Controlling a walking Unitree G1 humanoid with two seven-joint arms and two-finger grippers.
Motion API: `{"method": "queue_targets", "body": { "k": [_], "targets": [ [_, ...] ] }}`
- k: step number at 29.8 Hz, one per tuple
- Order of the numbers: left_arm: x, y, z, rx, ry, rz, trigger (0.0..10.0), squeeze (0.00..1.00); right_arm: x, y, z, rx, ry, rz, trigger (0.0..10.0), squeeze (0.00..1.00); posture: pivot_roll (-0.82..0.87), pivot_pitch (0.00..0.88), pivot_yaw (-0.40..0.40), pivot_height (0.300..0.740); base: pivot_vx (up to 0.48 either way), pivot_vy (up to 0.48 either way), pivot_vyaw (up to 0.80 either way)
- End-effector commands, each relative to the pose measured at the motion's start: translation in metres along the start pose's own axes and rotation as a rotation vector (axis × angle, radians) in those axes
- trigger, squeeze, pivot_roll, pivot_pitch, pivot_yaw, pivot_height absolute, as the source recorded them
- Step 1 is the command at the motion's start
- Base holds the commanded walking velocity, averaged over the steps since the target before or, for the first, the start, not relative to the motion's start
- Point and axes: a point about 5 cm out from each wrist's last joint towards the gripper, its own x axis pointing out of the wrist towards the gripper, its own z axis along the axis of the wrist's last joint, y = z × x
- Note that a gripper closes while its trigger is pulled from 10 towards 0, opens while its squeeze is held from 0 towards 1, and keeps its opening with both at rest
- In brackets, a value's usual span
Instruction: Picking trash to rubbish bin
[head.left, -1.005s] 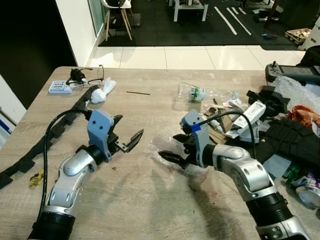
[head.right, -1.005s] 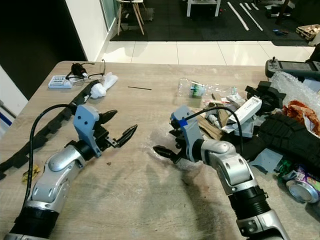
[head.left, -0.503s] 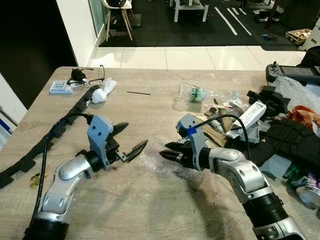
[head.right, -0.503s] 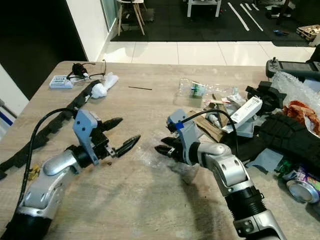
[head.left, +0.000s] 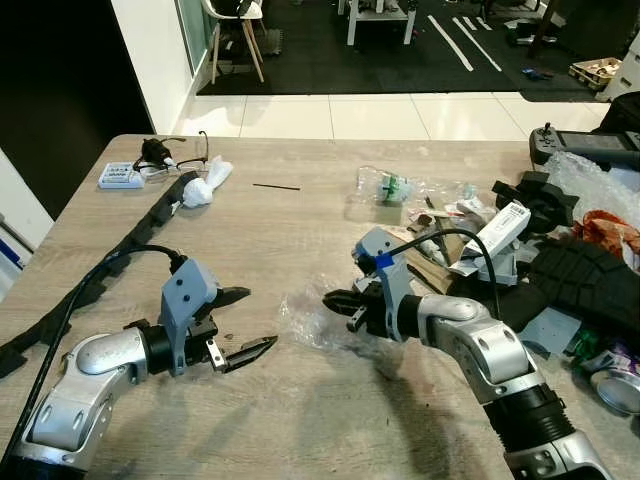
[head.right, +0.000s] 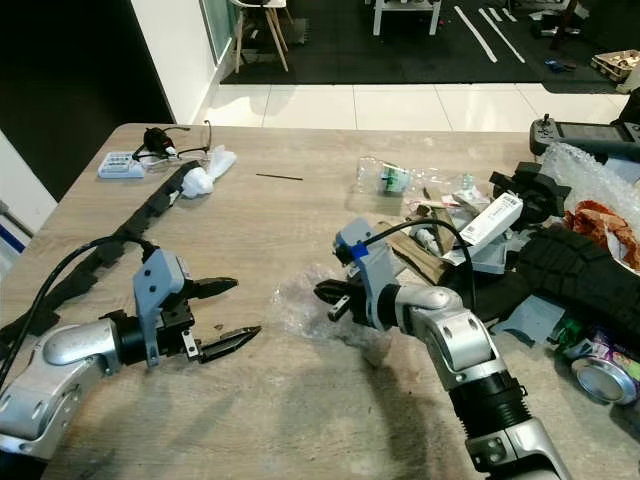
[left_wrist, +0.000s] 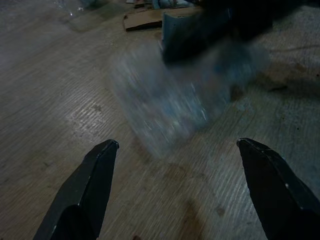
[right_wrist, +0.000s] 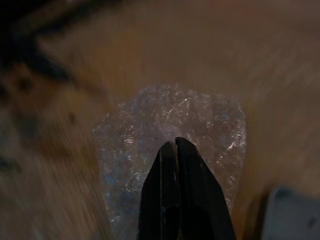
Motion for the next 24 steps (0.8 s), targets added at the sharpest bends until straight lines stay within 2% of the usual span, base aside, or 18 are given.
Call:
{"method": "queue_targets", "body": {
  "k": [1, 3, 7, 9, 11, 12, 13, 14, 15, 16, 18, 19, 20, 22, 23, 24],
  "targets": [
    [-0.001, -0.003, 0.001, 0.0, 0.014, -0.031, 10.0, 0.0, -0.005, 0.0, 0.019, 0.017, -0.087, 0.003, 0.0, 0.0, 0.03, 0.116, 0.049, 0.74, 0.0, 0.0, 0.0],
    [-0.001, -0.003, 0.001, 0.0, 0.014, -0.031, 10.0, 0.0, -0.005, 0.0, 0.019, 0.017, -0.087, 0.003, 0.0, 0.0, 0.03, 0.116, 0.049, 0.74, 0.0, 0.0, 0.0],
    [-0.002, 0.0, 0.0, 0.009, 0.027, -0.014, 10.0, 0.0, -0.021, -0.002, 0.061, 0.078, -0.322, 0.048, 0.0, 0.0, 0.03, 0.118, 0.052, 0.74, 0.0, 0.0, 0.0],
    [-0.002, 0.001, -0.001, 0.011, 0.03, -0.008, 10.0, 0.0, -0.025, -0.002, 0.067, 0.084, -0.362, 0.057, 0.0, 0.0, 0.03, 0.118, 0.052, 0.74, 0.0, 0.0, 0.0],
    [-0.001, 0.008, -0.001, 0.056, 0.022, 0.078, 10.0, 0.0, -0.034, -0.003, 0.089, 0.073, -0.496, 0.051, 0.0, 0.0, 0.03, 0.119, 0.053, 0.74, 0.0, 0.0, 0.0],
    [-0.001, 0.023, 0.005, 0.116, -0.033, 0.235, 10.0, 0.0, -0.041, -0.008, 0.102, -0.001, -0.578, -0.057, 0.0, 0.0, 0.02, 0.124, 0.05, 0.74, 0.0, 0.0, 0.0],
    [-0.001, 0.028, 0.007, 0.129, -0.056, 0.287, 10.0, 0.0, -0.041, -0.01, 0.104, -0.037, -0.585, -0.108, 0.0, 0.0, 0.02, 0.124, 0.05, 0.74, 0.0, 0.0, 0.0],
    [-0.001, 0.028, 0.007, 0.129, -0.056, 0.287, 10.0, 0.0, -0.041, -0.01, 0.104, -0.037, -0.585, -0.108, 0.0, 0.0, 0.02, 0.124, 0.05, 0.74, 0.0, 0.0, 0.0],
    [-0.004, 0.04, 0.014, 0.077, -0.127, 0.402, 10.0, 0.0, -0.04, -0.016, 0.105, -0.17, -0.575, -0.261, 10.0, 0.0, 0.01, 0.126, 0.048, 0.74, 0.0, 0.0, 0.0],
    [-0.006, 0.047, 0.019, 0.051, -0.172, 0.469, 10.0, 0.0, -0.041, -0.019, 0.106, -0.212, -0.599, -0.349, 10.0, 0.0, 0.01, 0.124, 0.046, 0.74, 0.0, 0.0, 0.0],
    [-0.009, 0.054, 0.024, 0.027, -0.217, 0.542, 10.0, 0.0, -0.043, -0.021, 0.107, -0.185, -0.644, -0.402, 10.0, 0.0, 0.01, 0.127, 0.042, 0.74, 0.0, 0.0, 0.0],
    [-0.013, 0.063, 0.03, -0.028, -0.271, 0.659, 10.0, 0.0, -0.046, -0.022, 0.106, -0.169, -0.673, -0.451, 10.0, 0.0, 0.01, 0.126, 0.039, 0.74, 0.0, 0.0, 0.0],
    [-0.014, 0.066, 0.033, -0.064, -0.307, 0.708, 10.0, 0.0, -0.047, -0.025, 0.104, -0.152, -0.666, -0.487, 10.0, 0.0, 0.01, 0.129, 0.038, 0.74, 0.0, 0.0, 0.0],
    [-0.015, 0.069, 0.037, -0.106, -0.353, 0.781, 10.0, 0.0, -0.047, -0.027, 0.1, -0.156, -0.647, -0.537, 10.0, 0.0, 0.01, 0.129, 0.036, 0.74, 0.0, 0.0, 0.0],
    [-0.015, 0.069, 0.037, -0.106, -0.353, 0.781, 10.0, 0.0, -0.047, -0.027, 0.1, -0.156, -0.647, -0.537, 10.0, 0.0, 0.01, 0.129, 0.036, 0.74, 0.0, 0.0, 0.0],
    [-0.014, 0.069, 0.038, -0.109, -0.363, 0.813, 10.0, 0.0, -0.046, -0.026, 0.099, -0.206, -0.64, -0.554, 10.0, 0.0, 0.01, 0.131, 0.035, 0.74, 0.0, 0.0, 0.0]
  ]
}}
